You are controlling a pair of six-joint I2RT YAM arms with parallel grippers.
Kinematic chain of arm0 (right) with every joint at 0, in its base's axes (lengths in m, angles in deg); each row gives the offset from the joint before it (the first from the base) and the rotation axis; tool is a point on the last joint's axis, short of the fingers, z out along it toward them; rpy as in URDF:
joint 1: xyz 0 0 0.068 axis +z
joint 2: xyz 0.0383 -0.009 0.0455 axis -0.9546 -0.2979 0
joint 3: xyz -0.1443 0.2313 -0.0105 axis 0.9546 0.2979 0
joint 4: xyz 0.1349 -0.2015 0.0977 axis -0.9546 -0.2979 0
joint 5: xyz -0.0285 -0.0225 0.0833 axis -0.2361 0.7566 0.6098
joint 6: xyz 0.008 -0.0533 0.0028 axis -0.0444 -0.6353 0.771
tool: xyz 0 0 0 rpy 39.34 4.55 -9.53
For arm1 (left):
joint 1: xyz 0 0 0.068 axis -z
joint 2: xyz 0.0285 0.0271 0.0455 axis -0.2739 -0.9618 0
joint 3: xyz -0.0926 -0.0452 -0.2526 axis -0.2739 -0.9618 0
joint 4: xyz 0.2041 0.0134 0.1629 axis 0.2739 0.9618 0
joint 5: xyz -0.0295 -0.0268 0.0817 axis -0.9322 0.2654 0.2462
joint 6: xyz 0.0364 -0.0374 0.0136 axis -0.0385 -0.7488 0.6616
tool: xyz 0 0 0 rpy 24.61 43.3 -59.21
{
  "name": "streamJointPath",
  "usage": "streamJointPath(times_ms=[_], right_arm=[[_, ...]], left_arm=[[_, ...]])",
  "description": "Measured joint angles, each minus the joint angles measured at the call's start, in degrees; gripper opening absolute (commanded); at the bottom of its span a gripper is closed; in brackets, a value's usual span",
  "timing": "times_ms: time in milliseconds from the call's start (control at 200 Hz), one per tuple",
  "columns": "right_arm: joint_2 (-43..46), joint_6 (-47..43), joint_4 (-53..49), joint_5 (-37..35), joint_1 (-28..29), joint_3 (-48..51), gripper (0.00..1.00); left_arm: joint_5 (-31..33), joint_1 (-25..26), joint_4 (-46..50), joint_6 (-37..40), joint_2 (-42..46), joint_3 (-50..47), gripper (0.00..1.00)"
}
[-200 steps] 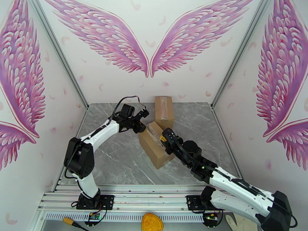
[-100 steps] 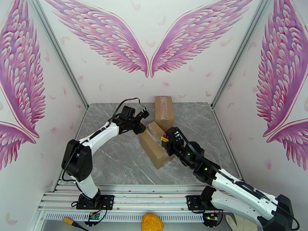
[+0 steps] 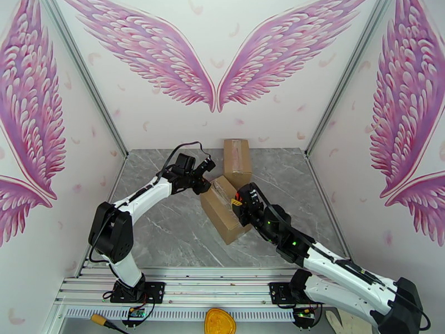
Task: Unpack the express box
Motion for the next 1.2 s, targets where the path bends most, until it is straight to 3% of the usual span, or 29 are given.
streamJointPath(times_ms=[265, 560, 1204], right_arm=[[0.0, 5.4, -1.4, -1.8, 0.2, 0.0, 0.0], [-0.7, 11.6, -3.6, -9.2, 3.3, -0.2, 0.0], [4.0, 10.6, -12.5, -13.6, 5.9, -1.4, 0.0]], left_arm=[[-0.1, 0.1, 0.0, -0.4, 0.1, -0.2, 0.29], [0.0, 0.1, -1.6, -2.5, 1.7, -2.8, 0.27], [-3.3, 0.1, -1.6, -4.1, 2.3, -3.9, 0.23]])
